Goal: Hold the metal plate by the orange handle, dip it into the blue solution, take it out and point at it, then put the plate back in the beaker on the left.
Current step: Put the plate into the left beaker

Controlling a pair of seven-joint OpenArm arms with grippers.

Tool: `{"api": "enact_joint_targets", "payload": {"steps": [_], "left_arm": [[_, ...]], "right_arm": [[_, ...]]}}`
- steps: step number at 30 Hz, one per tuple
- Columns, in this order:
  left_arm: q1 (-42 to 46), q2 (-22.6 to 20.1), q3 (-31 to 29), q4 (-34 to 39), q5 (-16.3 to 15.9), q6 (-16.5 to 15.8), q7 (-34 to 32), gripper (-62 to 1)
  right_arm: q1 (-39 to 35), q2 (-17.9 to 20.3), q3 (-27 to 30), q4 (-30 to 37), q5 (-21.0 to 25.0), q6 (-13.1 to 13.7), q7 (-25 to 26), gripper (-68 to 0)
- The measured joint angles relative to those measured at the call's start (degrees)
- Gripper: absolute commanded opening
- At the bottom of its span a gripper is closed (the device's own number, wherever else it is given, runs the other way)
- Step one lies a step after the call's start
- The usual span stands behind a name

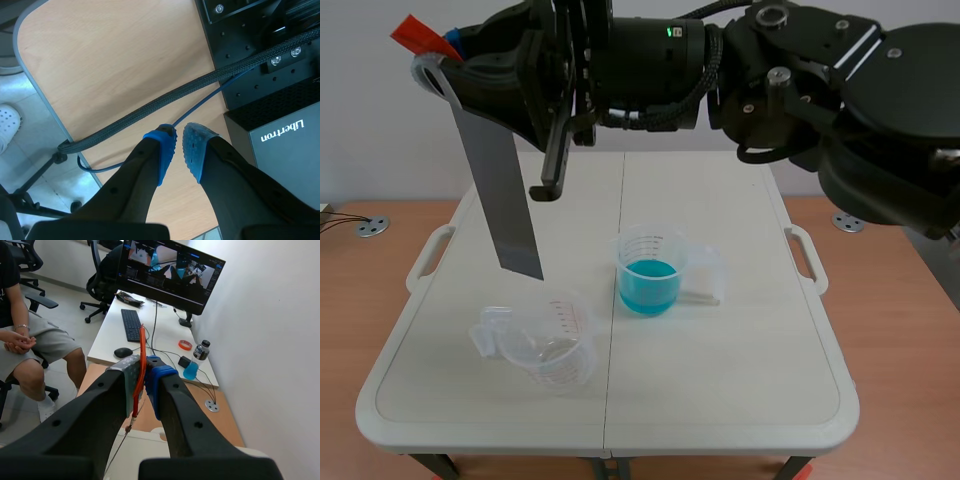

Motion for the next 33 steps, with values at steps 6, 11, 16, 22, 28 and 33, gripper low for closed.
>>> {"api": "enact_joint_targets", "payload": {"steps": [6,11,16,22,28,33], "left_arm": [[0.0,0.0,0.0,0.0,0.0,0.0,0.0,-51.5],[0.0,0.0,0.0,0.0,0.0,0.0,0.0,-51.5],[0.0,0.0,0.0,0.0,0.0,0.0,0.0,-51.5],[0.0,0.0,0.0,0.0,0.0,0.0,0.0,-51.5],[0.0,0.0,0.0,0.0,0.0,0.0,0.0,-51.5],[0.0,0.0,0.0,0.0,0.0,0.0,0.0,-51.5]], "right_arm": [[-1.1,0.0,0.0,0.0,0.0,0.0,-1.0,-66.2],[-2.1,0.0,0.0,-0.2,0.0,0.0,-2.9,-66.2],[-2.1,0.0,-1.7,-2.3,0.0,-0.2,-2.9,-66.2],[-2.1,-1.0,-2.4,-6.5,0.0,-0.2,-2.9,-66.2],[-2.1,-2.6,-2.5,-10.8,0.0,-0.2,-2.9,-66.2],[-2.1,-3.2,-3.2,-13.4,0.0,-0.2,-2.7,-66.2]]}}
